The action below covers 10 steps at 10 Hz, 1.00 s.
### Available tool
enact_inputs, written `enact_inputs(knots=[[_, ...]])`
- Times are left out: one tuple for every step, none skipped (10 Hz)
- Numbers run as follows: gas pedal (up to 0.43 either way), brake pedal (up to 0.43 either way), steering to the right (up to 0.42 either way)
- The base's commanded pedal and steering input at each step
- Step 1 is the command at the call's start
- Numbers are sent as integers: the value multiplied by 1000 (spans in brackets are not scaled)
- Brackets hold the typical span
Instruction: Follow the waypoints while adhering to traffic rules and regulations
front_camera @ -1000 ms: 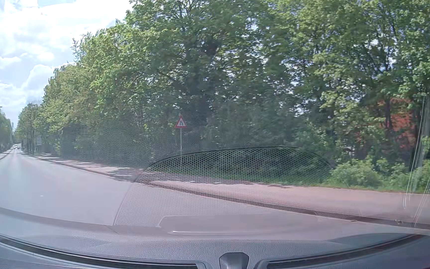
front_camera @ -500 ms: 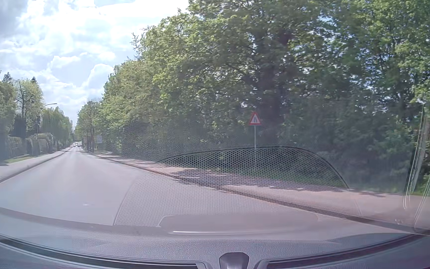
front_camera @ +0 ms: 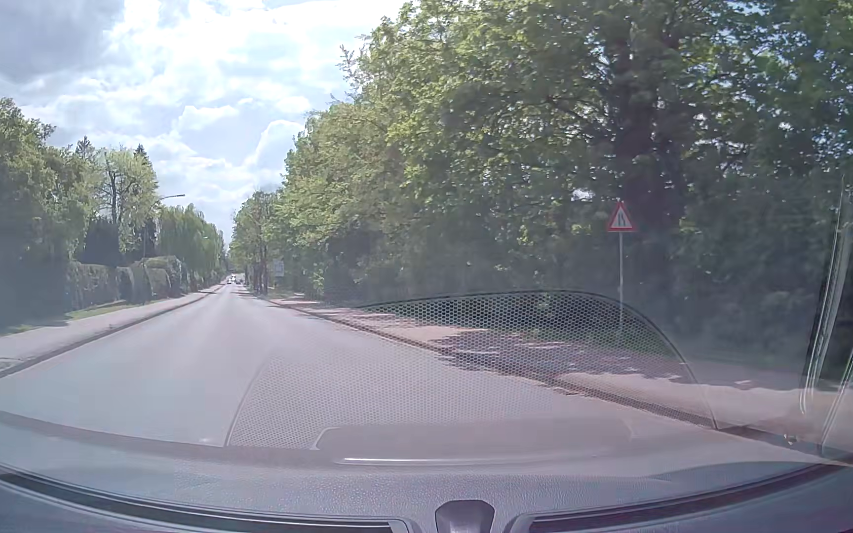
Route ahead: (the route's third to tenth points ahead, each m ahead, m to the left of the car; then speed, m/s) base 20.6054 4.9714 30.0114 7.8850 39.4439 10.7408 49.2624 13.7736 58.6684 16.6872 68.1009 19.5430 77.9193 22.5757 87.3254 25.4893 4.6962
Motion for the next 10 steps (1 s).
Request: enact_inputs(knots=[[150, 0, -219], [157, 0, -219], [157, 0, -209], [157, 0, -173], [157, 0, -140], [157, 0, -110], [157, 0, -86], [169, 0, -71], [169, 0, -63], [189, 0, -53]])
